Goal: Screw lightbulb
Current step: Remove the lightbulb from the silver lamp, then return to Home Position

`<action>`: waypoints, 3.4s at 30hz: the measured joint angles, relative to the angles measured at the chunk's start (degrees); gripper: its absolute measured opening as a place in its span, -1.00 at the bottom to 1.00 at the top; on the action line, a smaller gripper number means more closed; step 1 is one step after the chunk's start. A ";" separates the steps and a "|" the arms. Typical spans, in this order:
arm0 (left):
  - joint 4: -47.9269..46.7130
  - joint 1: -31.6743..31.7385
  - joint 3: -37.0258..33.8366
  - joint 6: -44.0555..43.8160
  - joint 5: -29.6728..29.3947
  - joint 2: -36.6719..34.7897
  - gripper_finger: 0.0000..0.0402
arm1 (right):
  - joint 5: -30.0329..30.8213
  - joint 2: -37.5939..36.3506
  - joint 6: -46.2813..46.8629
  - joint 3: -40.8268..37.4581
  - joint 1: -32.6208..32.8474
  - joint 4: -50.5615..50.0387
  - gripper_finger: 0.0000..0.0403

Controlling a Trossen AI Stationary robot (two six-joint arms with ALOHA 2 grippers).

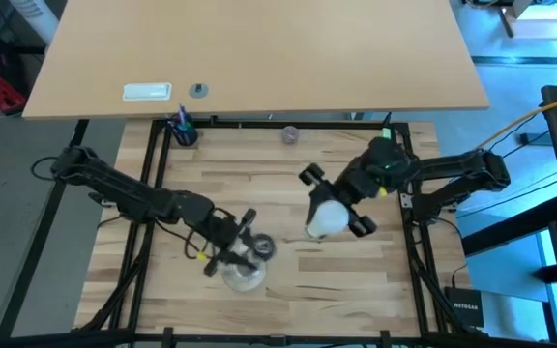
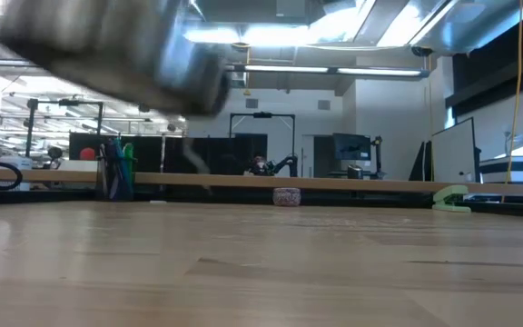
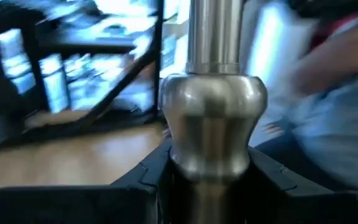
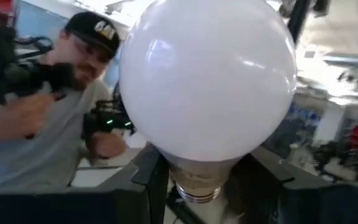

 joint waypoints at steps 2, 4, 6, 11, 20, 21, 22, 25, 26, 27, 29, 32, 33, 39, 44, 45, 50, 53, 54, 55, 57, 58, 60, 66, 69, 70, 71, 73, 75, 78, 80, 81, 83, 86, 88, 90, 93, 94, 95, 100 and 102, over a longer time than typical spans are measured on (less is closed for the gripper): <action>2.04 -0.04 0.17 -0.97 2.61 -0.21 -0.40 | -0.11 0.56 -0.19 0.55 0.18 -0.58 -0.28; 2.66 -0.04 0.37 -1.49 2.43 -0.36 -0.40 | 1.05 1.30 0.38 0.64 0.23 -1.81 -0.28; 1.01 0.11 0.27 -1.34 0.11 -0.26 -0.40 | 2.62 1.55 1.86 0.48 -0.13 -2.64 -0.28; -4.07 0.12 0.22 0.51 -15.52 -0.20 -0.40 | 12.50 -2.38 2.88 0.88 -0.74 -11.19 -0.28; 8.04 0.83 -9.16 3.55 -36.82 -0.23 -0.40 | 36.59 -7.53 1.37 0.30 -0.70 -38.95 -0.28; 9.48 1.28 -10.63 3.52 -36.83 -0.23 -0.40 | 37.61 -7.66 1.37 -0.30 -0.72 -40.17 -0.28; 10.56 1.68 -12.08 3.48 -36.85 -0.23 -0.40 | 38.51 -7.87 1.37 -0.89 -0.72 -40.92 -0.28; 12.28 2.80 -15.66 2.90 -36.86 -0.23 -0.40 | 41.92 -8.84 1.42 -3.22 -0.72 -42.06 -0.28; 13.23 3.04 -16.59 2.65 -36.85 -0.23 -0.40 | 43.29 -9.04 1.45 -4.02 -0.72 -42.76 -0.28; 13.67 3.20 -17.27 2.44 -36.83 -0.35 -0.40 | 44.53 -9.11 1.49 -4.74 -0.72 -43.64 -0.28; 14.61 3.46 -18.49 2.27 -36.75 -0.51 -0.40 | 46.66 -9.12 1.70 -6.07 -0.72 -45.13 -0.28; 14.13 3.37 -18.79 2.16 -36.57 -0.51 -0.40 | 47.09 -9.14 2.83 -7.52 -0.72 -46.54 -0.28; 13.95 3.28 -18.79 1.83 -36.58 -0.51 -0.40 | 47.09 -9.13 3.28 -7.95 -0.72 -47.30 -0.28; 10.99 2.37 -19.17 -0.71 -36.70 -0.17 -0.03 | 46.89 -9.01 7.05 -11.76 -0.72 -51.46 -0.28; 9.52 2.38 -19.17 -2.97 -36.57 -0.68 0.25 | 47.16 -9.01 8.95 -15.14 -0.72 -54.76 -0.28; 8.18 2.23 -19.15 -3.16 -36.58 -1.28 0.28 | 47.42 -9.01 9.15 -15.69 -0.72 -55.13 -0.28; -3.38 2.09 -19.06 -7.31 -36.24 -8.60 0.34 | 46.30 -9.01 10.77 -18.03 -0.72 -56.87 -0.28; -11.90 1.63 -19.06 -9.95 -35.54 -14.23 0.34 | 45.80 -9.01 12.78 -19.79 -0.70 -56.88 -0.28; -14.45 1.45 -19.06 -10.55 -34.75 -16.12 0.34 | 45.54 -9.01 13.44 -20.42 -0.70 -56.86 -0.28; -17.20 1.29 -19.06 -11.44 -34.02 -18.03 0.34 | 45.33 -8.86 13.93 -21.08 -0.70 -56.77 -0.28; -22.96 0.82 -19.06 -14.48 -32.34 -21.52 0.35 | 44.84 -8.18 15.06 -22.35 -0.70 -56.85 -0.28; -26.03 0.57 -19.06 -16.46 -31.58 -23.04 0.35 | 44.35 -7.70 15.34 -23.00 -0.72 -56.97 -0.28; -31.90 0.07 -19.00 -19.94 -30.86 -25.36 0.35 | 43.16 -6.07 15.32 -23.75 -0.72 -57.10 -0.28; -46.22 -0.58 -19.01 -27.64 -30.08 -25.34 0.35 | 42.86 1.68 13.49 -24.12 -0.72 -59.50 -0.28; -48.27 -0.59 -19.01 -28.64 -29.89 -24.61 0.34 | 44.72 5.37 11.56 -24.12 -0.72 -59.45 -0.28; -48.32 -0.58 -19.01 -28.58 -29.88 -24.51 0.34 | 45.60 6.66 10.90 -24.12 -0.72 -59.39 -0.28; -48.32 -0.58 -19.01 -28.38 -29.89 -24.44 0.33 | 46.38 7.81 10.45 -24.12 -0.72 -59.39 -0.28; -48.32 -0.58 -19.01 -27.93 -29.88 -24.33 0.31 | 47.57 9.60 9.37 -23.92 -0.72 -58.48 -0.27; -48.28 -0.58 -19.01 -28.06 -29.88 -24.36 0.28 | 48.72 11.15 8.96 -23.86 -0.65 -56.76 -0.22; -48.31 -0.58 -19.01 -28.48 -29.81 -24.33 0.25 | 49.76 11.78 8.86 -24.00 -0.72 -54.53 -0.11; -48.28 -0.58 -19.01 -28.48 -29.42 -24.35 0.24 | 49.89 11.89 8.38 -24.09 -0.72 -54.17 -0.05; -48.30 -0.58 -19.01 -28.48 -29.40 -24.33 0.24 | 49.89 11.86 7.73 -23.86 -0.72 -54.48 -0.03; -48.28 -0.56 -19.01 -28.50 -29.40 -24.33 0.24 | 49.86 11.84 7.04 -22.89 -0.72 -56.09 0.01; -48.30 -0.56 -19.01 -28.52 -29.34 -24.36 0.24 | 49.11 11.64 6.24 -19.98 -0.72 -62.72 0.06; -48.80 -0.56 -18.59 -28.73 -29.22 -24.52 0.24 | 48.92 10.69 6.23 -17.51 -0.72 -67.03 0.10; -48.86 -0.54 -17.65 -28.36 -29.18 -24.97 0.24 | 48.02 9.37 6.22 -15.02 -0.72 -71.39 0.13; -48.83 -0.45 -15.78 -26.94 -29.19 -26.05 0.23 | 47.42 6.22 6.18 -11.61 -0.70 -80.03 0.16; -48.70 -0.45 -15.39 -26.14 -29.19 -26.50 0.21 | 47.38 4.63 6.20 -10.85 -0.70 -82.31 0.16; -48.54 -0.45 -15.16 -25.04 -29.24 -27.09 0.17 | 47.39 2.82 6.32 -10.51 -0.70 -83.85 0.14; -45.80 -0.47 -15.58 -17.85 -31.32 -32.10 -0.30 | 46.11 -11.67 7.35 -15.37 -0.70 -76.76 -0.30; -42.00 -0.47 -17.30 -13.64 -31.43 -35.01 -0.52 | 45.29 -18.66 7.13 -20.93 -0.72 -66.87 -0.58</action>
